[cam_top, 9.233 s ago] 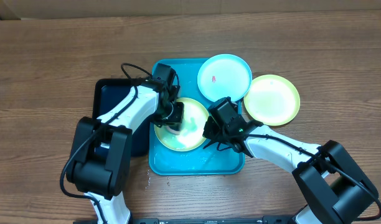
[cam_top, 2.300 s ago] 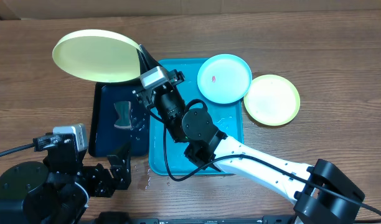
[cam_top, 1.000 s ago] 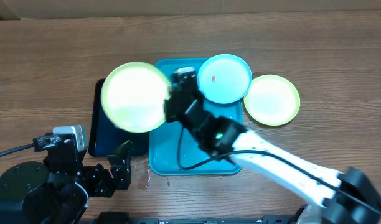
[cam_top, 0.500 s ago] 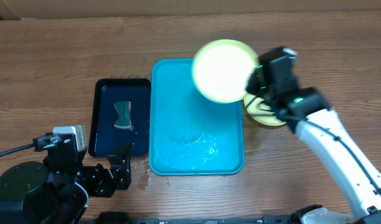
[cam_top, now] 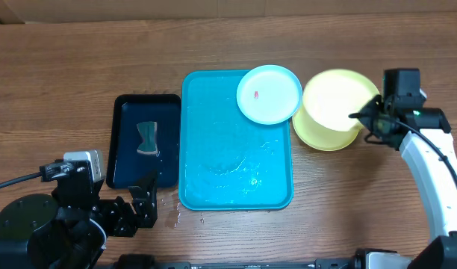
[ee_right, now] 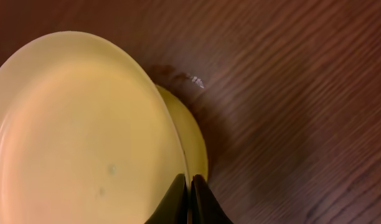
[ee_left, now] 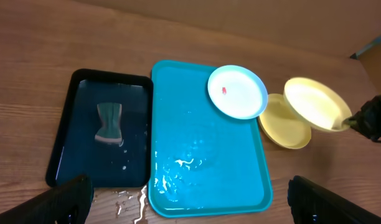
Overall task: Clean dirty plates on tray and stack at the side
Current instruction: 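Swing the yellow plate right and stack it on the other yellow plate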
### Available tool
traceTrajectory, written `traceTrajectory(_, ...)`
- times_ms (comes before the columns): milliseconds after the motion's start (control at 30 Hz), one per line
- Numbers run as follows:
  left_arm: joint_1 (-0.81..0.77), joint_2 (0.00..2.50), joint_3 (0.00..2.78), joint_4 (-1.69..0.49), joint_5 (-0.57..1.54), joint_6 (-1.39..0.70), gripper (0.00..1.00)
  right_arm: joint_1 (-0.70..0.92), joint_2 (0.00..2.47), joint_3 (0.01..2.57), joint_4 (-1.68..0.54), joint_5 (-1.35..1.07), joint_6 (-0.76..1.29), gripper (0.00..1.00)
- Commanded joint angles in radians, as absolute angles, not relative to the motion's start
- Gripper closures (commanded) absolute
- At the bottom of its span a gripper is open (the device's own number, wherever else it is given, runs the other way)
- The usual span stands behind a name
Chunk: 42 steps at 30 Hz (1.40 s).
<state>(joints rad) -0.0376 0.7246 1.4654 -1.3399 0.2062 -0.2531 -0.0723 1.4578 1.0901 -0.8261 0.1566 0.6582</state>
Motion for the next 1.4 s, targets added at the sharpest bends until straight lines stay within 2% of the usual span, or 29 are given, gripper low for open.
traceTrajectory(0,-0.038,0.726,1.475,-1.339,0.210,-0.251,0.00,-0.091,1.492,1.051,-0.795,0.148,0.667,0.96)
traceTrajectory(767,-0.038,0.726,1.475,-1.339,0.210,-0.251,0.00,-0.089,1.581,0.954,-0.681,0.128,0.667,0.96)
traceTrajectory(933,-0.038,0.726,1.475,-1.339,0.210,-0.251,0.01,-0.088,1.581,0.941,-0.648,0.094,0.666,0.91)
traceTrajectory(1033,-0.038,0.726,1.475,-1.339,0.210,-0.251,0.00,-0.082,1.581,0.941,-0.636,0.057,0.666,0.78)
traceTrajectory(1067,-0.038,0.726,1.475,-1.339,0.210,-0.251,0.00,-0.080,1.581,0.941,-0.635,0.049,0.666,0.67)
traceTrajectory(1100,-0.038,0.726,1.475,-1.339,0.210,-0.251,0.00,-0.079,1.581,0.941,-0.636,0.042,0.666,0.50)
traceTrajectory(1233,-0.038,0.726,1.475,-1.339,0.210,-0.251,0.00,-0.079,1.581,0.941,-0.639,0.042,0.665,0.24)
traceTrajectory(1367,-0.038,0.726,1.475,-1.339,0.210,-0.251,0.00,-0.079,1.581,0.941,-0.637,0.004,0.610,0.21)
